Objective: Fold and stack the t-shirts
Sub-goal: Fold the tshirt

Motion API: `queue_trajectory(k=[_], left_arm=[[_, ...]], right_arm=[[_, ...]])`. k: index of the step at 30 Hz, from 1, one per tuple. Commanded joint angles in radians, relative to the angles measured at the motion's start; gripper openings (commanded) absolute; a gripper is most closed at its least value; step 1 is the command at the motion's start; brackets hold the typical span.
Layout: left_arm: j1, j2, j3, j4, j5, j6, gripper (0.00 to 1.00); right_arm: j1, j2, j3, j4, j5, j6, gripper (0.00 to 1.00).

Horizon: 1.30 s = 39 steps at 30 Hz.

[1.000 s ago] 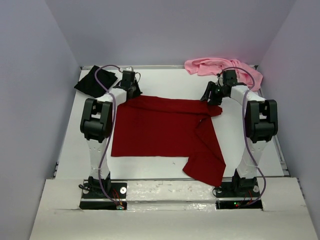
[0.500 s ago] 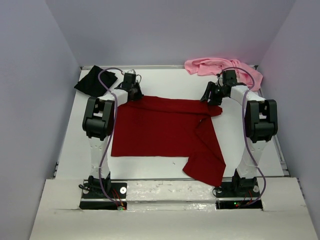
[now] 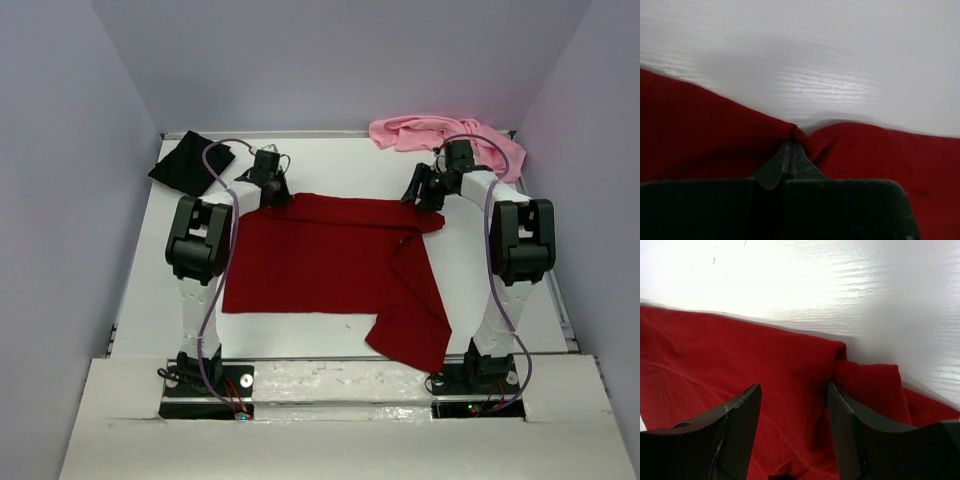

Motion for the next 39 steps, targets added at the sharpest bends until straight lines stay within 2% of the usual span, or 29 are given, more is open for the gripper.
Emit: queue_trajectory(k=[1, 11, 18, 19, 21, 24, 29, 32, 39], left_arm=[[-0.036, -0.049, 0.024, -0.121, -0.042, 0.019, 0.00], [-0.038, 0.060, 0.167, -0.262, -0.230, 0.048, 0.00], [0.007, 0.085, 0.199, -0.273, -0.258, 0.056, 0.00], [0.011, 0.092, 0.203, -0.273, -0.255, 0.058, 0.00], [0.016, 0.098, 0.216, -0.273, -0.249, 0.064, 0.00], [0.017, 0.109, 0.234, -0.273, -0.247, 0.065, 0.00], [0.017, 0.128, 0.257, -0.275, -0.237, 0.065, 0.00], [0.017, 0.137, 0.269, -0.276, -0.240, 0.065, 0.00], [0.018, 0.135, 0.283, -0.279, -0.235, 0.058, 0.00]], right_arm=[[0.008, -0.013, 0.000, 0.031, 0.008, -0.008, 0.61], [0.008, -0.041, -0.017, 0.030, 0.025, -0.024, 0.63], [0.008, -0.013, -0.017, 0.025, 0.025, -0.022, 0.63], [0.008, -0.008, -0.017, 0.027, 0.022, -0.021, 0.61], [0.008, -0.002, -0.016, 0.027, 0.020, -0.019, 0.51], [0.008, 0.004, -0.014, 0.025, 0.019, -0.018, 0.44], [0.008, -0.036, -0.019, 0.019, 0.014, -0.018, 0.59], [0.008, -0.057, -0.013, -0.013, 0.010, -0.025, 0.61], [0.017, -0.238, -0.034, -0.079, 0.014, -0.082, 0.64]])
